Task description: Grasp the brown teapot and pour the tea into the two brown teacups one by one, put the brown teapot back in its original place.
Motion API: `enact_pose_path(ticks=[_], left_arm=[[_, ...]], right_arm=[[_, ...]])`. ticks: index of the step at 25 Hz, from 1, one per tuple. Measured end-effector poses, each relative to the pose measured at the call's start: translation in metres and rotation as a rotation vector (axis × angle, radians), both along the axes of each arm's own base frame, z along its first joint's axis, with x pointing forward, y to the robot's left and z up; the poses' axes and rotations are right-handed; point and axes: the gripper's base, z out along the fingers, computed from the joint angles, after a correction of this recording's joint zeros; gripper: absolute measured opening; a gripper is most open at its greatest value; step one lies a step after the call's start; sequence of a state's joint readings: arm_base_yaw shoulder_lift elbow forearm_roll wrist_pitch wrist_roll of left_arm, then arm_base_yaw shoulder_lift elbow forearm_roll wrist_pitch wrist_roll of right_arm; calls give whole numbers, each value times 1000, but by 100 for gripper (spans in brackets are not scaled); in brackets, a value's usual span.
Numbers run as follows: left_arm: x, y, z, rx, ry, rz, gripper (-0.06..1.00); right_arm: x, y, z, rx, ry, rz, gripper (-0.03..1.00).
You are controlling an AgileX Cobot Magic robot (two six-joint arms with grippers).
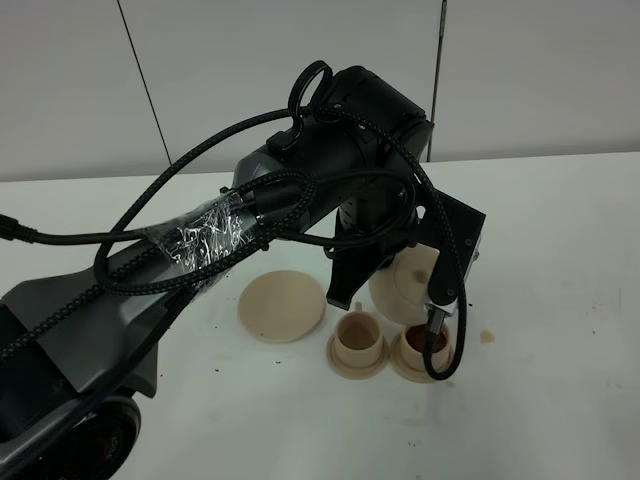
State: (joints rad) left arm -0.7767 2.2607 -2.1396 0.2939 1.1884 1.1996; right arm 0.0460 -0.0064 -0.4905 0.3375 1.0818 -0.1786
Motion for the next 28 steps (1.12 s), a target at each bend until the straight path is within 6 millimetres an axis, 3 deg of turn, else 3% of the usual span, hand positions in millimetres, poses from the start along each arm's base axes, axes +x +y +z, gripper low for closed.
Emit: enact_pose_path(ticks=[5,12,28], left_arm=[[-2,-1,3,-27,14,12,17],[0,11,22,-122,37,67,17],[12,26,20,-274,149,234,17]], right_arm=[[0,0,0,0,0,0,35],[0,0,0,0,0,0,35],[0,0,0,0,0,0,35]])
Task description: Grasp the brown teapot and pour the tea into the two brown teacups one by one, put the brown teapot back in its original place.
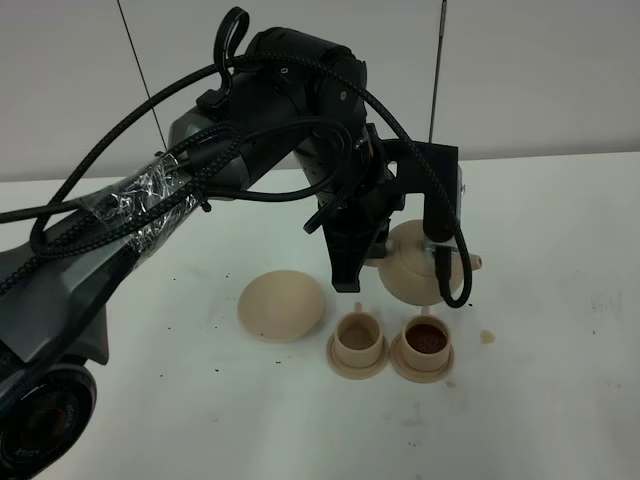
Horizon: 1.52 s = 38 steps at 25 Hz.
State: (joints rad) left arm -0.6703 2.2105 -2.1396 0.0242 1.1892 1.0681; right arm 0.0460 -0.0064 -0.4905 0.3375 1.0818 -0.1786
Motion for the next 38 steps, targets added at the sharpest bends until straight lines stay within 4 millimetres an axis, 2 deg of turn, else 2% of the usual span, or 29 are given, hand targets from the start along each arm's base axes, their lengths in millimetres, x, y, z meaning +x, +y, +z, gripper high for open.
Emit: enact_pose_path(ticks=[11,29,38], left_arm=[[-1,-6,-10,-56,72,79,17],[-1,-6,-10,-129,140,260,17],[-1,-6,-10,-131,142,271,17]], right_arm=[[0,0,0,0,0,0,35],[0,0,0,0,0,0,35],[0,0,0,0,0,0,35]])
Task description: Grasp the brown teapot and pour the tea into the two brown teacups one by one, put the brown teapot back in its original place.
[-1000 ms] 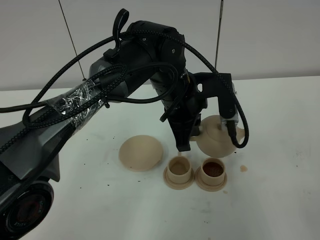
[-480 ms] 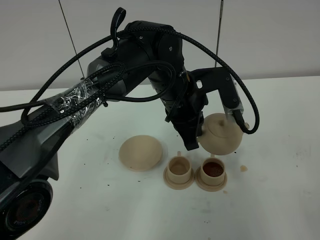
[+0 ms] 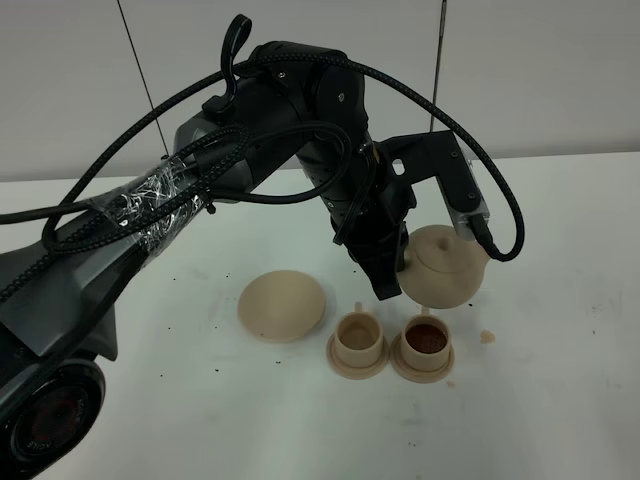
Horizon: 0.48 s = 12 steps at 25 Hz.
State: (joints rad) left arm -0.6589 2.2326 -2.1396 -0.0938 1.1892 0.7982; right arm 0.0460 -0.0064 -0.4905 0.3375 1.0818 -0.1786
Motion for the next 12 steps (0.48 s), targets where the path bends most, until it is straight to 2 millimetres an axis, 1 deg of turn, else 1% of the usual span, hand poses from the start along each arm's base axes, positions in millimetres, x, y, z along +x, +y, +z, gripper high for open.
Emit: enact_pose_path(ticks=[9,12], left_arm=[[0,0,0,1,-1,-2,17],[-3,2,-4,16,18,-2,17]], right_arm=[[0,0,0,0,0,0,35],[0,0,0,0,0,0,35]])
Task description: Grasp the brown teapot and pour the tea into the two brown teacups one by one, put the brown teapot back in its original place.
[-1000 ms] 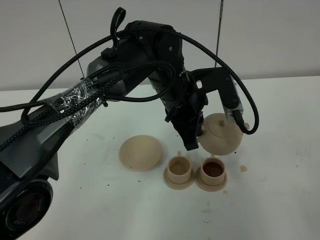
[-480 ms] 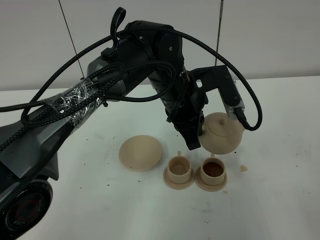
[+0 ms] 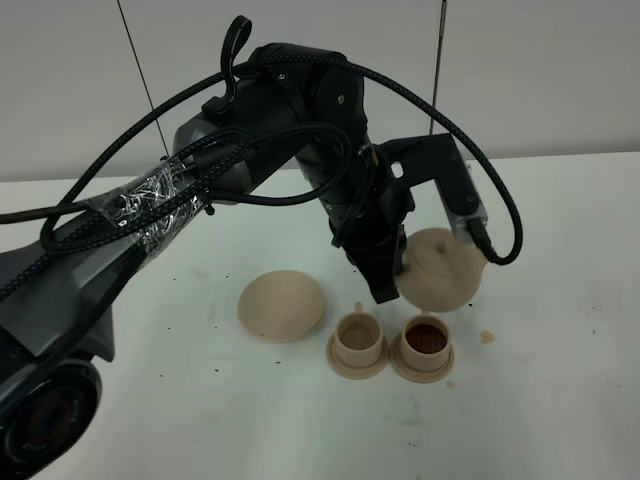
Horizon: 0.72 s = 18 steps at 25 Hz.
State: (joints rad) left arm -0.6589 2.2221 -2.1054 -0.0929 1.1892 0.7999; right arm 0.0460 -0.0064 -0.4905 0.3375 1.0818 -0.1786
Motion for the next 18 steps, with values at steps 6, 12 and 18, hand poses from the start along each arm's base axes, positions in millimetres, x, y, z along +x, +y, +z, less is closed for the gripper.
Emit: enact_pose_path(ticks=[6,12,18], left_arm=[[-18,27,-1,84,39,11,17],[-30,50,10,106,44,37,17],[-28,59,11,104,51,58,17]], right_arm=[[0,0,0,0,0,0,35],[0,0,0,0,0,0,35],[0,0,0,0,0,0,35]])
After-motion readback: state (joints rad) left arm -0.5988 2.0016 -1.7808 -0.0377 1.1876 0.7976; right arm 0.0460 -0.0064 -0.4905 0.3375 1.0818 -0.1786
